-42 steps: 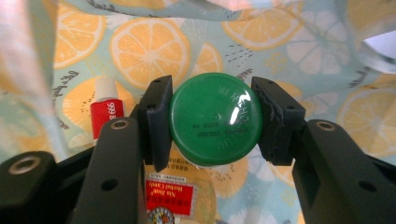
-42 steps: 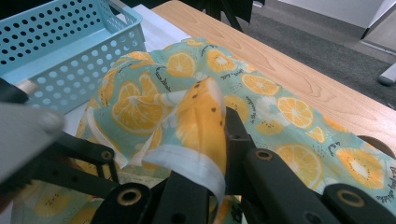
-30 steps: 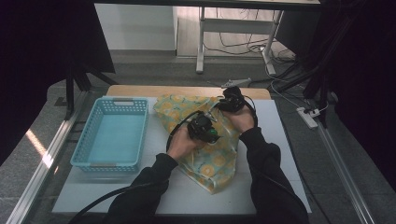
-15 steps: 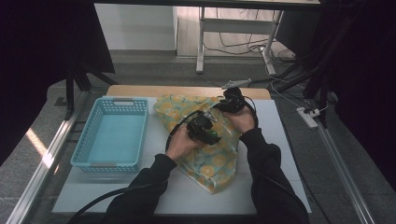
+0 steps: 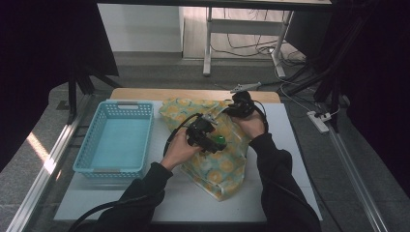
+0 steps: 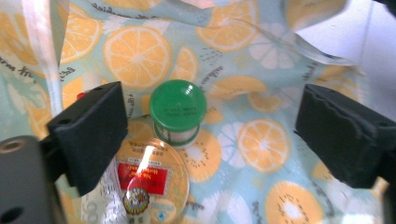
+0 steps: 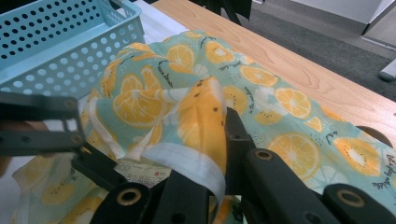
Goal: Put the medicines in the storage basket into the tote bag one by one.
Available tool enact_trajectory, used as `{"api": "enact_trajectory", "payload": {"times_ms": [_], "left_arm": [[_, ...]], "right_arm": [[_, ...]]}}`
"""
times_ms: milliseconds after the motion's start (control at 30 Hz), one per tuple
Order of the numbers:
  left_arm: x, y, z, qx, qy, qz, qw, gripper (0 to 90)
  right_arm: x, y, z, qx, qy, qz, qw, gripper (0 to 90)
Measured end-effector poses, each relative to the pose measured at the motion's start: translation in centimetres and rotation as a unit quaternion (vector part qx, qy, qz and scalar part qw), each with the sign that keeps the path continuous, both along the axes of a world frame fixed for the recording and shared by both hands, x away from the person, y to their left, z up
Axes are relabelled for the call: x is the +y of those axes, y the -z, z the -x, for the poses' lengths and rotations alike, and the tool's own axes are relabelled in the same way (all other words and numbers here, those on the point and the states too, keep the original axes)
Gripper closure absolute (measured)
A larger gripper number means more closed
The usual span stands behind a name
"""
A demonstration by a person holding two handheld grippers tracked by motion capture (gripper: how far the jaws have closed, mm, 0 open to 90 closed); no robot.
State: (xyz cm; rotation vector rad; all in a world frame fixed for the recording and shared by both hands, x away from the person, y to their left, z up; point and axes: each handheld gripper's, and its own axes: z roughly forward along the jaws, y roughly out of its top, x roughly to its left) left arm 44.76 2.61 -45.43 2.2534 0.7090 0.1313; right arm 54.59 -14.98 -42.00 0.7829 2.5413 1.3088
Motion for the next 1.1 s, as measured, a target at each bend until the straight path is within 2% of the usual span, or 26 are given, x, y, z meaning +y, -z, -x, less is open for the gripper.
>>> {"api": "enact_trajectory", "payload": {"times_ms": [133,267,367,567,667,767,967,1100], "left_arm": [[0.8,-0.4,0.6,0.011,0.011,0.014,0.9998,2.7],[1.8,-0.9,1.3,0.012,0.005,0.023,0.9997,2.2],[2.6,-1.1,1.7,0.022,0.011,0.036,0.9991,2.7],[4.0,-1.1,2.7,0.017,0.019,0.052,0.9983,1.3],[4.7,-1.2,3.4,0.001,0.016,0.048,0.9987,1.3],[5.3,-1.2,3.9,-0.001,0.013,0.057,0.9983,1.0],[6.2,-0.8,4.9,-0.003,0.001,0.058,0.9983,0.6],[6.5,-0.4,5.4,-0.004,-0.001,0.05,0.9987,0.1]], "right_arm": [[0.0,0.0,0.1,0.0,-0.001,0.001,1.0,89.6],[0.1,0.0,0.2,0.0,-0.002,0.001,1.0,89.6],[0.1,0.1,0.2,0.001,-0.003,0.001,1.0,89.7],[0.2,0.2,0.4,0.002,-0.004,-0.001,1.0,89.7],[0.2,0.3,0.5,0.002,-0.006,-0.001,1.0,89.6],[0.4,0.3,0.7,0.002,-0.009,-0.001,1.0,89.6],[0.5,0.5,0.8,0.003,-0.011,-0.001,0.9999,89.7],[0.6,0.6,1.0,0.003,-0.013,-0.002,0.9999,89.6]]}}
